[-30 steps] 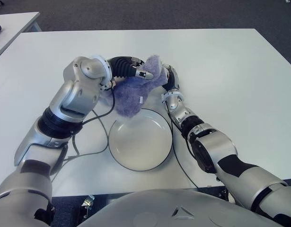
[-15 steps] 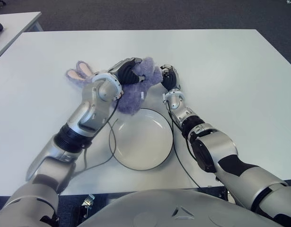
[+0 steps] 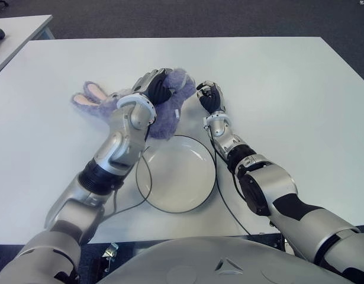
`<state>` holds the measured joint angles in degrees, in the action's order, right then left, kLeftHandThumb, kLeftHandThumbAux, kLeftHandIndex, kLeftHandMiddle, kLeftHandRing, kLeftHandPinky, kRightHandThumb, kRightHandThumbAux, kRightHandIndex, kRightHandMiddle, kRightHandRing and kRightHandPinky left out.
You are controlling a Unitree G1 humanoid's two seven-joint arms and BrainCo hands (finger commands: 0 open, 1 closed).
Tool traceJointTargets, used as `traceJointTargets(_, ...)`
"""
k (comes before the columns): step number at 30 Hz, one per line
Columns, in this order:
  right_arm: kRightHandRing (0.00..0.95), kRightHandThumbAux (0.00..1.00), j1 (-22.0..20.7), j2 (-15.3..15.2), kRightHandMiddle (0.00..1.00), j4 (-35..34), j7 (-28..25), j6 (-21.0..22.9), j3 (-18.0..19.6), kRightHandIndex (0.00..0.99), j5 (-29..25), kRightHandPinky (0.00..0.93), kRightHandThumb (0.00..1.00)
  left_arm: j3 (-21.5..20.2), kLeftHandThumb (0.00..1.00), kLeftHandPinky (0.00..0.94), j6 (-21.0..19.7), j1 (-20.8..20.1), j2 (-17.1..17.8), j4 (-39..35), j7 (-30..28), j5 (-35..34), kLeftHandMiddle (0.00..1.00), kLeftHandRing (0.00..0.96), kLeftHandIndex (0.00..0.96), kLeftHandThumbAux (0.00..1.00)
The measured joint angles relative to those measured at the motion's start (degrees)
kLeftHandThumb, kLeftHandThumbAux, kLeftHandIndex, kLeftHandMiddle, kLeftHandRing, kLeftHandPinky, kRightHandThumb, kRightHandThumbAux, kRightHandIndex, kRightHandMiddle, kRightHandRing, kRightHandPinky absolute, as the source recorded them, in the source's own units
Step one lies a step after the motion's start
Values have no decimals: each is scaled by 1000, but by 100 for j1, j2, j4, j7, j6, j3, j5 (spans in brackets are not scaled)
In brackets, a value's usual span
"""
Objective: Put the doll into the plate.
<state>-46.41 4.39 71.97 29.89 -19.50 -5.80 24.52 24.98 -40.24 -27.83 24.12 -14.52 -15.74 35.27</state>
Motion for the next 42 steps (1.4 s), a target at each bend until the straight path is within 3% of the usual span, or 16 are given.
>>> traceJointTargets(36, 873, 732, -7, 0, 818, 0, 35, 32, -99, 411, 57, 876, 706, -19, 747, 837, -202, -1, -16, -48, -12, 256, 798, 819, 445, 690)
traceJointTargets(42, 871, 731, -11, 0, 814, -1, 46, 32, -104, 411, 59, 880, 708, -39, 749, 844, -487, -33, 131, -664, -513, 322, 811, 828, 445, 691)
